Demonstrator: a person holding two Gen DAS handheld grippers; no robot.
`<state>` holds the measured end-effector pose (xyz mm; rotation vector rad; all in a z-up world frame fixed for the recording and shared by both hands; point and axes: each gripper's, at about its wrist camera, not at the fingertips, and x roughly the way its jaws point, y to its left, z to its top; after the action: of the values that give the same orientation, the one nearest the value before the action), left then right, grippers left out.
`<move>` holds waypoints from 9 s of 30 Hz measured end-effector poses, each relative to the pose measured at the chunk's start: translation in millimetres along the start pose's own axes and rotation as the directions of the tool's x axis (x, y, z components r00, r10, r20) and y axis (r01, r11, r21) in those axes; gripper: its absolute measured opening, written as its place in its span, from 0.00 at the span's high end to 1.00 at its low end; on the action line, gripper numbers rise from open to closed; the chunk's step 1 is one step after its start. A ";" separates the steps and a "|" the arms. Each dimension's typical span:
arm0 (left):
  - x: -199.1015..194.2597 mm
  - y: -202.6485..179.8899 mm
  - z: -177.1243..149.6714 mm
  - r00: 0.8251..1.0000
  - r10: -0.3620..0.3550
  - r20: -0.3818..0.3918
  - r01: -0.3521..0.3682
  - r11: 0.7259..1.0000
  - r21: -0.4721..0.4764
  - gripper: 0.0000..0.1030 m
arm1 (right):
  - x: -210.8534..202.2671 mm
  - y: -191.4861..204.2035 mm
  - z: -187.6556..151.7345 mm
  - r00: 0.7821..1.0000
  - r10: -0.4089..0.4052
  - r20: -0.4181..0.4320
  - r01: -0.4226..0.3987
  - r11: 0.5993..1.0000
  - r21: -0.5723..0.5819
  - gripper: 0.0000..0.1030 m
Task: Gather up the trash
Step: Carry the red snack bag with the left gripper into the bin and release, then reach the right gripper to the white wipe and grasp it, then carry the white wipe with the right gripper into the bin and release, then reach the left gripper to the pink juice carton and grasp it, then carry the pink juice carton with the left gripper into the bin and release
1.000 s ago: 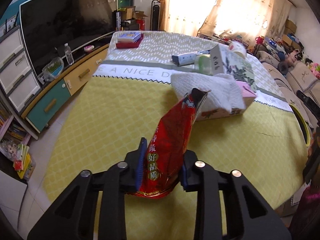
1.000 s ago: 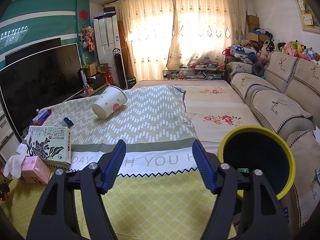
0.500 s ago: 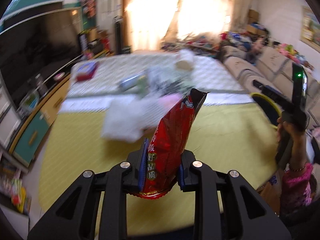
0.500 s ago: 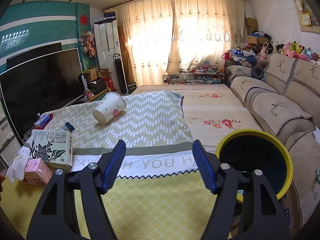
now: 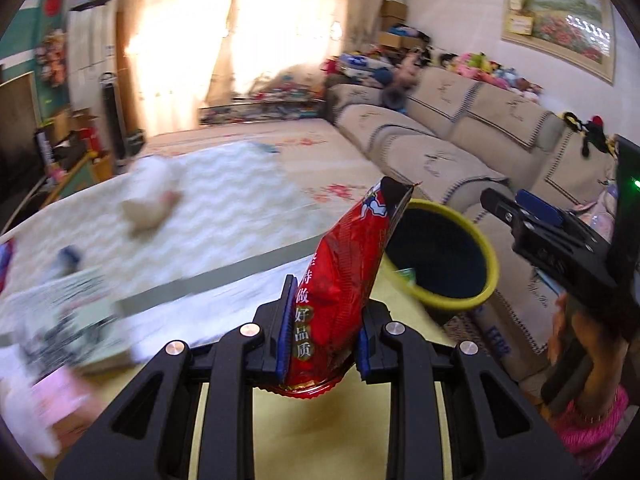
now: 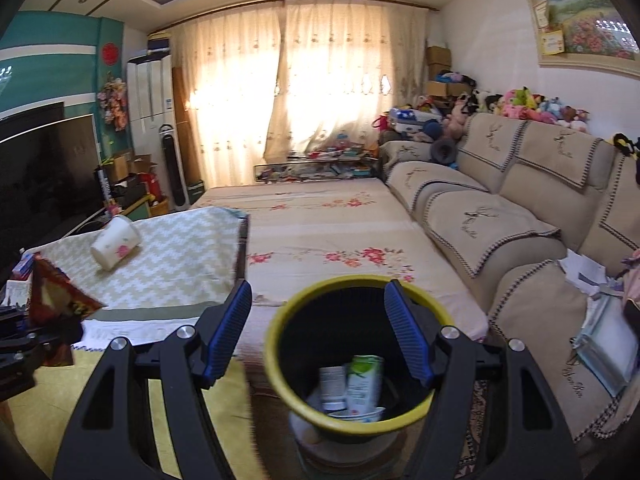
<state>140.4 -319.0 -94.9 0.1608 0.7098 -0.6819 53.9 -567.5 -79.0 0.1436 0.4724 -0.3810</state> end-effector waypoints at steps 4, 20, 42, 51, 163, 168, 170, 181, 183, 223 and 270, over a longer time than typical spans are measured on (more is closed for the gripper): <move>44.8 -40.1 20.7 0.998 -0.040 -0.040 0.042 0.999 0.033 0.76 | -3.7 -32.5 -0.7 0.999 -0.049 0.004 0.048 0.999 0.023 0.36; 166.1 -147.9 70.2 0.989 -0.025 -0.144 0.036 0.996 0.076 0.71 | -23.9 -113.6 -7.4 0.982 -0.190 0.010 0.187 0.976 0.114 0.36; 100.2 -113.7 60.6 0.993 -0.067 -0.099 0.075 0.995 0.073 0.05 | -25.7 -99.9 -3.9 0.984 -0.180 0.008 0.178 0.977 0.119 0.33; -25.9 -30.5 27.2 1.000 0.009 0.023 -0.010 1.000 0.018 0.05 | -12.9 -57.5 -0.8 0.995 -0.100 -0.018 0.101 0.992 0.073 0.33; -161.5 159.1 -99.1 0.956 0.291 0.020 -0.279 0.932 -0.229 0.05 | 86.8 8.4 -4.1 0.983 -0.024 -0.184 0.021 1.000 -0.016 0.89; -159.0 160.0 -99.3 0.958 0.288 0.016 -0.277 0.934 -0.226 0.05 | 92.5 8.1 -4.1 0.980 -0.040 -0.195 0.038 0.999 -0.010 0.73; -158.0 160.5 -99.9 0.958 0.287 0.013 -0.277 0.934 -0.227 0.05 | 91.8 8.6 -3.4 0.980 -0.036 -0.196 0.036 0.999 -0.004 0.72; -146.3 179.1 -105.4 0.970 0.243 0.013 -0.236 0.951 -0.199 0.05 | 44.4 61.2 7.5 0.984 0.146 -0.100 -0.146 0.989 0.007 0.62; -143.8 188.9 -107.1 0.971 0.238 0.008 -0.232 0.954 -0.189 0.05 | 40.5 76.5 6.7 0.978 0.183 -0.099 -0.184 0.983 -0.007 0.61; -76.9 169.7 -124.9 0.974 0.098 -0.203 -0.122 0.986 -0.114 0.30 | 41.9 100.0 -0.3 0.955 0.258 -0.144 -0.264 0.964 -0.024 0.57; 93.9 -110.1 55.1 0.971 -0.176 -0.161 0.208 0.956 0.206 0.61 | -2.2 -107.2 -22.7 0.993 -0.061 -0.101 0.074 0.988 0.136 0.55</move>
<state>153.7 -473.0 -104.5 0.3511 0.7902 -0.9443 0.9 -660.3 -103.1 0.2834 0.5474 -0.4755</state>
